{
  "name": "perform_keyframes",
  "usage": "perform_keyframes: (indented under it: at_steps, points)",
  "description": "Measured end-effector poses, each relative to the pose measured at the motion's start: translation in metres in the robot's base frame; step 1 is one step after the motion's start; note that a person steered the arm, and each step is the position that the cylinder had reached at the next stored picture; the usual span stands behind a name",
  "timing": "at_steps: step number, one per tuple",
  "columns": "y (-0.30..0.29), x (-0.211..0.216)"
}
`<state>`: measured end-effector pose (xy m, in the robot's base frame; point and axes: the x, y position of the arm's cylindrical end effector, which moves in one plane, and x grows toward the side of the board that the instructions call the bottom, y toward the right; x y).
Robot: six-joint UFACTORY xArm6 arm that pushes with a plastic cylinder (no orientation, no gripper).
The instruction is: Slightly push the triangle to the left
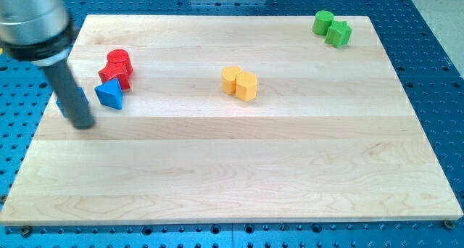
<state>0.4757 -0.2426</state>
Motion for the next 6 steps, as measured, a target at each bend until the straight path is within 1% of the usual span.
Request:
perform_keyframes:
  at_steps: [1, 2, 3, 4, 5, 6]
  points:
    - [0.046, 0.003]
    - [0.083, -0.03]
    - [0.075, -0.033]
    - [0.051, -0.042]
    - [0.068, -0.067]
    - [0.045, -0.088]
